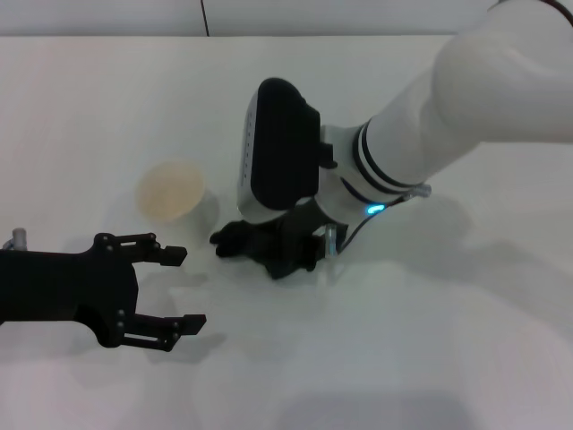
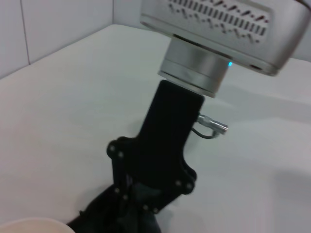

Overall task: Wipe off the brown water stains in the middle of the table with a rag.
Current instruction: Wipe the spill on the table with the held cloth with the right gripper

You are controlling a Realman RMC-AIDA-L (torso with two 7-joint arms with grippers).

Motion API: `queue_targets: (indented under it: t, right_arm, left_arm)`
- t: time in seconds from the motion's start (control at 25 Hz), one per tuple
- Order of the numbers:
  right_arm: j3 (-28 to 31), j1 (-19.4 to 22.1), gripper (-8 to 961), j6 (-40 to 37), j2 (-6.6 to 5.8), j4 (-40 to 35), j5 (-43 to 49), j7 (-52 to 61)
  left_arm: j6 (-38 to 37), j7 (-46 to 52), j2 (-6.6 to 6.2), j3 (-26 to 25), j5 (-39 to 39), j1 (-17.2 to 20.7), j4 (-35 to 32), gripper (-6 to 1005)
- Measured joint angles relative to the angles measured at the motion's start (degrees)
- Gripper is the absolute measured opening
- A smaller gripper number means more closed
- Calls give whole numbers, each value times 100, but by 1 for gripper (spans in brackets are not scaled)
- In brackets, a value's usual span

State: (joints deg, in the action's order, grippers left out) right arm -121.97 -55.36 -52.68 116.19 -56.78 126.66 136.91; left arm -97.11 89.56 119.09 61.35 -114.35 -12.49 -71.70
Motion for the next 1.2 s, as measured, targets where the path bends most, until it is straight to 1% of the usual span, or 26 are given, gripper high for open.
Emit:
queue_targets:
  t: [0.16, 0.36, 0.56, 0.8, 0.92, 1.04, 1.2]
  right_arm:
    - [-110, 21, 77, 0, 1, -2, -296, -184]
    - [-133, -143, 77, 420, 2, 456, -374, -302]
    - [87, -383, 77, 874, 0, 1089, -346, -510]
    - [414, -450, 77, 1241, 0, 1409, -316, -693]
    - [462, -449, 77, 1097, -1, 1372, -353, -739]
    - [282, -409, 77, 749, 0, 1127, -443, -731]
    - [20, -317, 77, 306, 0, 744, -786, -750]
  left_arm:
    - [0, 0, 0, 0, 0, -10, 9, 883]
    - [-1, 0, 1, 0, 0, -17, 39, 883]
    - [-1, 0, 7, 0, 0, -17, 94, 883]
    - [-1, 0, 8, 0, 0, -17, 106, 883]
    - [0, -6, 9, 0, 0, -23, 108, 884]
    - [6, -12, 9, 0, 6, -25, 108, 884]
    - [16, -35, 9, -7, 29, -31, 108, 884]
